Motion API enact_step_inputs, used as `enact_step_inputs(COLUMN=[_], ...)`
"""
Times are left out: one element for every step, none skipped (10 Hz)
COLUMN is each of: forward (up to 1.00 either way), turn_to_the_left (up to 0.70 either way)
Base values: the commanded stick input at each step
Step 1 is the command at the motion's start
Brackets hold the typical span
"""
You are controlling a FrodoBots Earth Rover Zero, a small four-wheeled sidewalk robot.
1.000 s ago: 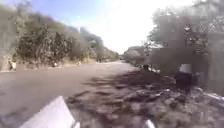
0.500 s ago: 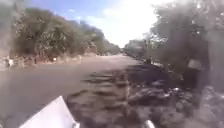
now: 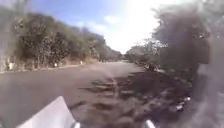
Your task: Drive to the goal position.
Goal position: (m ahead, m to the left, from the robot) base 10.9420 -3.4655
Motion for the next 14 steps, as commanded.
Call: enact_step_inputs(forward=[0.50, 0.50, 0.50, 0.50, 0.50, 0.50, 0.50, 0.50, 0.50, 0.50, 0.50, 0.50, 0.50, 0.50], turn_to_the_left=[-0.07, -0.15, -0.23, -0.31, -0.39, -0.47, -0.40, -0.25, -0.10, -0.03, -0.12, -0.21, -0.31, -0.40])
